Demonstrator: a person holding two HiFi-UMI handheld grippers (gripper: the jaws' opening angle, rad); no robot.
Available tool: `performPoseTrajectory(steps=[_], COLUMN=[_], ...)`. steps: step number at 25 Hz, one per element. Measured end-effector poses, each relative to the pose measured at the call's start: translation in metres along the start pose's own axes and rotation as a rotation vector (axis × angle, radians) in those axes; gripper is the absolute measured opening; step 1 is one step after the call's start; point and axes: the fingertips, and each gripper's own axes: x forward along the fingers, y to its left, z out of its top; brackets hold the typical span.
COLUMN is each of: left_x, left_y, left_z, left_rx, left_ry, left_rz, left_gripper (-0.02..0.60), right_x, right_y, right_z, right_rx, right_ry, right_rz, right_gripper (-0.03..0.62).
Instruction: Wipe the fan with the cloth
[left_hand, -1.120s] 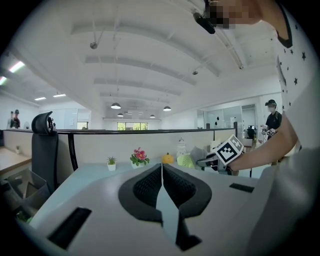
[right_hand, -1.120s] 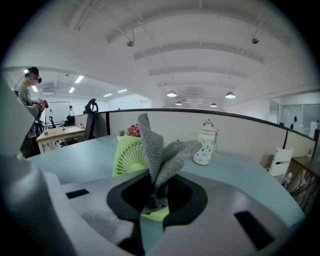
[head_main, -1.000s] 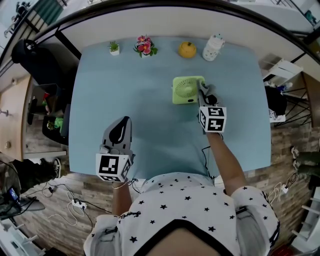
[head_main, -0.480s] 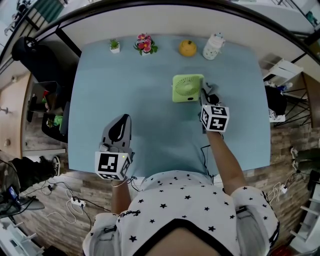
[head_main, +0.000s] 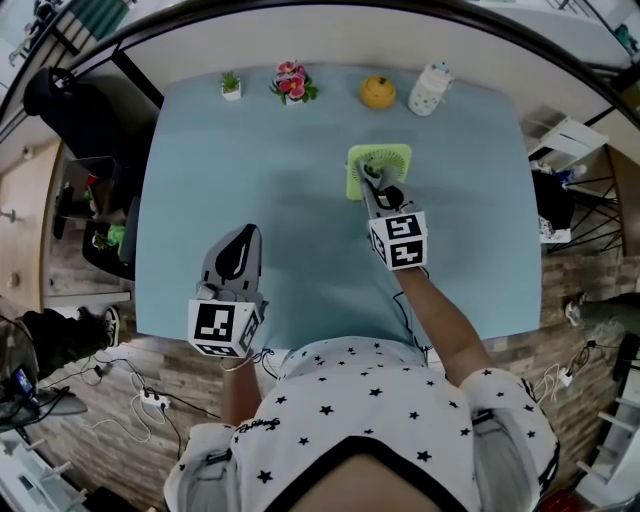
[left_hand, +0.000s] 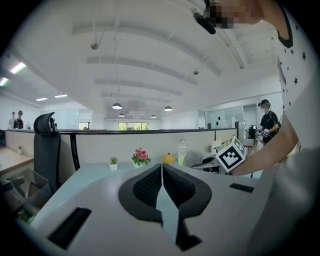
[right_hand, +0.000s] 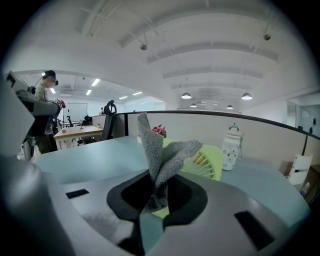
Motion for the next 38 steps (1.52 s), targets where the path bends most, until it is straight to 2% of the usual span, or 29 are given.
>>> performPoseTrajectory(steps=[7,16,21,32,38], left_x=[-0.002,-0.004,-0.001,0.004,0.003], left_y=[0.006,0.01,0.005,0.0,-0.001], left_z=[-0.004,-0.005,-0.004,-0.002,-0.002], left_rx=[-0.008,-0.012,-0.016,-0.014,-0.013], left_ry=[0.003,0.01,0.002,0.002,0.0], left_rz=[0.016,0.023,0.012,-0.003,-0.003], left_gripper=[0.032,0.031,0.031,0.032,0.031], right_x=[0.018,0.021,0.013,-0.016,-0.02], right_y=[0.03,0.015,-0.01,-0.087,-0.101], right_z=[-0.021,-0.034,-0.036,-0.058,-0.075], right_rx=[-0.055,-0.049,-0.02,0.077,0.126], right_ry=[0.072,0.108,0.102,0.135,0.159], right_rz=[0.056,0.01,-0.038,-0.213,-0.247], right_gripper=[0.054,0.054,0.054,0.054,0.054])
